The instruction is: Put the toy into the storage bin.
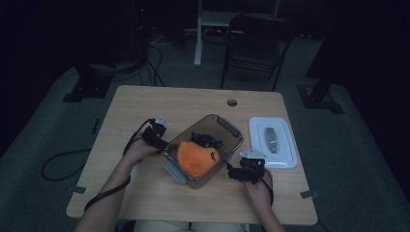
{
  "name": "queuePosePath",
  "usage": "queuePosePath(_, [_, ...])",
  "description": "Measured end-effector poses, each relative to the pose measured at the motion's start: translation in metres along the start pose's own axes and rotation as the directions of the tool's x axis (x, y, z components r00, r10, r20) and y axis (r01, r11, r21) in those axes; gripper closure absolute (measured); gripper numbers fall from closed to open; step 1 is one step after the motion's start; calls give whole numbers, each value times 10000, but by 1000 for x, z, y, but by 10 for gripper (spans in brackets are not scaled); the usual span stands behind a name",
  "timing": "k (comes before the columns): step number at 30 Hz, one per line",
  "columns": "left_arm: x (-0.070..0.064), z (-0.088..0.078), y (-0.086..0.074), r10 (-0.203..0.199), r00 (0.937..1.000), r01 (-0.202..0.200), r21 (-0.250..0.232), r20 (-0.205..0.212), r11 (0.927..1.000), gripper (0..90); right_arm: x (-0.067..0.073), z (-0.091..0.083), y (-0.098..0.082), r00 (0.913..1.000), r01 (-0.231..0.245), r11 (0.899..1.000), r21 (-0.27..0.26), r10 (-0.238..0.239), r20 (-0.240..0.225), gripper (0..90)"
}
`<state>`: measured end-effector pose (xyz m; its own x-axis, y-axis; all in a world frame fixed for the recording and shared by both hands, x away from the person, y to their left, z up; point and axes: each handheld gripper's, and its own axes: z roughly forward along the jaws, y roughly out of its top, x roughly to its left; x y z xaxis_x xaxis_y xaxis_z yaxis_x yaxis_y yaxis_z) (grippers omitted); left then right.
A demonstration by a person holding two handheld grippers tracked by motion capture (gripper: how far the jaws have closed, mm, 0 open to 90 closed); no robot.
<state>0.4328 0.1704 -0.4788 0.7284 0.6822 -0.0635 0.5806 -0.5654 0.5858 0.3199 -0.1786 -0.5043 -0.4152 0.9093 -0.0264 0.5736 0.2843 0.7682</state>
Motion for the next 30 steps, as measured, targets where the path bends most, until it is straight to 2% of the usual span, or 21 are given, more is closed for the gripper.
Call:
queuePosePath(7, [-23, -6, -9, 590, 9982, -589, -138, 112, 9982, 98, -2, 2, 1, 9996, -54, 9998, -188, 59, 261, 135])
queuePosePath(9, [-28, -7, -12, 691, 9974, -688, -178, 207, 9975, 98, -3, 2, 1, 9999, -67, 9995, -315, 71, 136, 142])
queuePosePath(12, [-36, -10, -16, 762, 9968, -759, -155, 236, 9970, 98, -3, 3, 2, 9998, 148, 9985, -519, -156, -148, 142])
queuePosePath(14, [-39, -13, -18, 825, 9966, -826, -99, -55, 9965, 98, -1, 4, 4, 9992, 258, 9983, -530, -274, -285, 142])
queuePosePath(16, [-42, -17, -20, 848, 9960, -853, -166, -277, 9962, 98, 0, 6, 7, 9987, 319, 9982, -502, -339, -381, 142])
queuePosePath(19, [-45, -20, -25, 779, 9962, -788, -247, -389, 9966, 98, 1, 8, 10, 9985, 398, 9981, -476, -415, -354, 144])
queuePosePath(26, [-50, -21, -33, 705, 9975, -703, -585, 17, 9958, 98, -6, 11, 11, 9960, 437, 9984, -351, -463, -770, 154])
queuePosePath(30, [-47, -20, -35, 643, 9979, -634, -1108, 43, 9918, 97, -5, 9, 11, 9960, 702, 9966, -434, -725, -531, 149])
